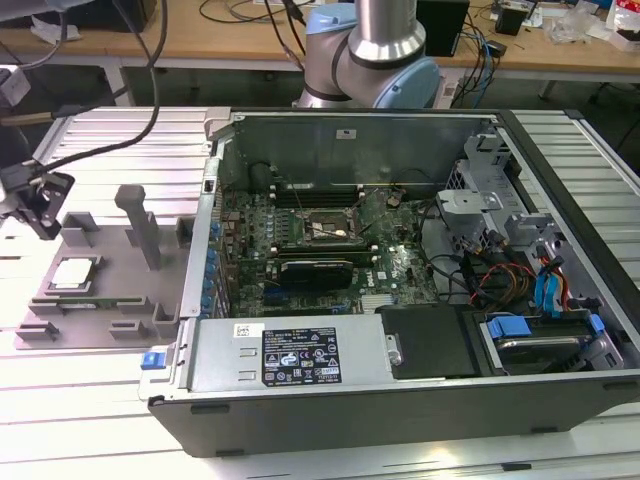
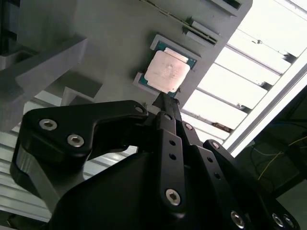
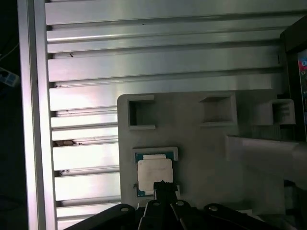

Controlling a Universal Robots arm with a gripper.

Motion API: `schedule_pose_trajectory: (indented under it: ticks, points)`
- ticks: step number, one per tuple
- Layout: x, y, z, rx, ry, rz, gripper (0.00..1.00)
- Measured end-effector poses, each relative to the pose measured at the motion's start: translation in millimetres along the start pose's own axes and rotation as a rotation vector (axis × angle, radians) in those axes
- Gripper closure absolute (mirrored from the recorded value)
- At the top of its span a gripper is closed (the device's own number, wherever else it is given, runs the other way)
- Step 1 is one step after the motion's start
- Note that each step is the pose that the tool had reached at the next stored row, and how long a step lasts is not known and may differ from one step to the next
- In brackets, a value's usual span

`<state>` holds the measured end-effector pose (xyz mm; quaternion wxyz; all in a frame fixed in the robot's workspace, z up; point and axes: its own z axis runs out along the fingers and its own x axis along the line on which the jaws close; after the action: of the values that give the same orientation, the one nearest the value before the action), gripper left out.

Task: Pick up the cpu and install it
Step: 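Pick up the cpu and move it towards the insertion slot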

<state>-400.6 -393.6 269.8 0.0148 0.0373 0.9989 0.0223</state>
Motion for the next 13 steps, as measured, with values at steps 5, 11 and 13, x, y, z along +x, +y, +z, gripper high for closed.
schedule_pose_trajectory:
  ticks: [5,11,13]
  points:
    - [0.5,-2.3,16.9,-0.0003,0.0003,-0.007,0.89]
    - [1.9,-3.7,26.8,-0.0002,0.0005,-0.009,0.89]
    - [1.9,-3.7,27.0,-0.0003,0.0004,-0.009,0.89]
